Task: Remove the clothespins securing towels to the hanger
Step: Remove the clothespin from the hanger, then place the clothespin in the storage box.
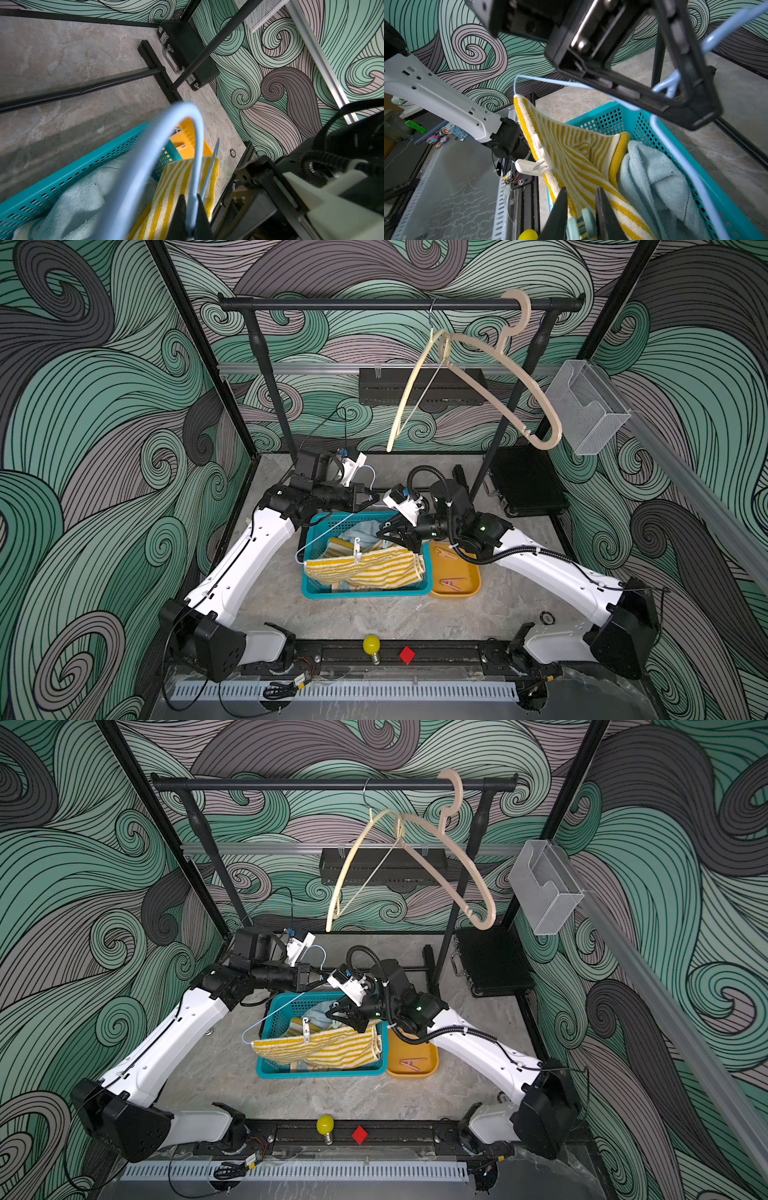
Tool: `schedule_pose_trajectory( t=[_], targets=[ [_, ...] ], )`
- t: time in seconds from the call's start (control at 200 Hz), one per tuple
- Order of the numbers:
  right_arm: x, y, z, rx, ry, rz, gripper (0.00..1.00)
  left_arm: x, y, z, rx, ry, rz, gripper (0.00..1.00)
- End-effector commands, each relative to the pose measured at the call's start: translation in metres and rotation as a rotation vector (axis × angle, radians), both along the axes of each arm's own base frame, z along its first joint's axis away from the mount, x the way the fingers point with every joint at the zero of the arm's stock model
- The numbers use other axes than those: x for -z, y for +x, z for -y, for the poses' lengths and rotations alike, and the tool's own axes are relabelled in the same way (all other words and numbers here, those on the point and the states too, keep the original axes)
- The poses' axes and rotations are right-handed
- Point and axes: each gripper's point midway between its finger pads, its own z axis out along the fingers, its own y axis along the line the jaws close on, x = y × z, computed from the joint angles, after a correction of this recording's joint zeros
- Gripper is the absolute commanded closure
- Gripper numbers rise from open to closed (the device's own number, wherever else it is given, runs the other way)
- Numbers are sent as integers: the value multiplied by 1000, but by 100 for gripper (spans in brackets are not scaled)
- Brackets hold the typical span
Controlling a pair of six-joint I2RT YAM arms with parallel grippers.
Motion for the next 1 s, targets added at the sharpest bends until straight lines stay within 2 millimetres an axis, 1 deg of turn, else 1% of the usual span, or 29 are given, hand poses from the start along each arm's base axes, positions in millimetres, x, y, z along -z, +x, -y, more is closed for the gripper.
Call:
schedule_pose_trajectory(
  t=[0.0,0.17,0.27,0.375,0.625,0.67,0.686,0.696,0.846,0.991],
  targets=[
    [-29,6,3,43,49,75,100,-11,0,-5,-32,-6,36,100],
    [-39,12,16,129,53,111,100,-13,4,-14,-89,21,66,100],
    [-43,21,35,249,24,137,100,-17,7,-23,-135,47,101,100],
    [-42,30,63,394,-21,166,100,-22,7,-27,-153,58,129,100],
    [-26,36,124,648,-118,164,100,-27,4,-32,-168,69,152,100],
    [-28,36,133,682,-110,166,100,-27,3,-33,-171,72,155,100],
    [-21,35,138,692,-133,152,100,-27,3,-34,-173,72,157,100],
    [-20,35,140,700,-135,148,100,-28,3,-34,-174,72,158,100],
    [-8,35,169,798,-131,96,100,-30,2,-35,-181,70,163,100],
    [13,35,190,866,-156,43,100,-30,2,-35,-184,66,164,100]
  ],
)
